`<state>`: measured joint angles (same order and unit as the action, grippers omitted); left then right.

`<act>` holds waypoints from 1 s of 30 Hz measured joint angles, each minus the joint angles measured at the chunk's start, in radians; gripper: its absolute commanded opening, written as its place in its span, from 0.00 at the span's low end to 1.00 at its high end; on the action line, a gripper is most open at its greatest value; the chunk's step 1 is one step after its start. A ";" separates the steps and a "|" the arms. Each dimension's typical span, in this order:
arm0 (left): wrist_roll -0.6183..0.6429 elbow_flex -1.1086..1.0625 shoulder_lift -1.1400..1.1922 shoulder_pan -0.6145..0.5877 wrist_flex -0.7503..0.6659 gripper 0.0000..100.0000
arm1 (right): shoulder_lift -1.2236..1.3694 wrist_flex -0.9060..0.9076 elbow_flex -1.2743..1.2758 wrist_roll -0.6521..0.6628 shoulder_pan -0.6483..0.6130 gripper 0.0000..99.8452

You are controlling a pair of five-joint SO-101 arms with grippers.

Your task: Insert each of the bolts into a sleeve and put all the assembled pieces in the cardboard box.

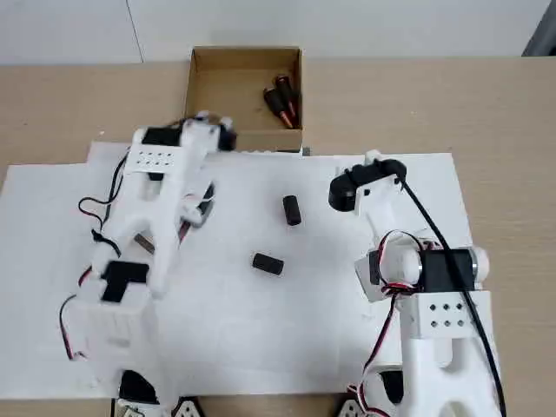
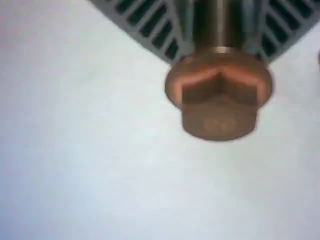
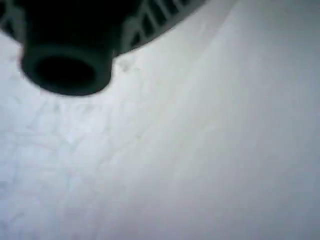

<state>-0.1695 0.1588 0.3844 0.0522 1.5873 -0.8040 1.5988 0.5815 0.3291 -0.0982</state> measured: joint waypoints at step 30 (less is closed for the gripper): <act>0.213 -0.347 -0.898 0.161 0.133 0.00 | -0.408 0.063 -0.040 -0.084 0.000 0.00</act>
<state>0.0437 -0.1880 -0.5132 0.2133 1.7208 -1.2121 1.6617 0.5416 0.2447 -0.0982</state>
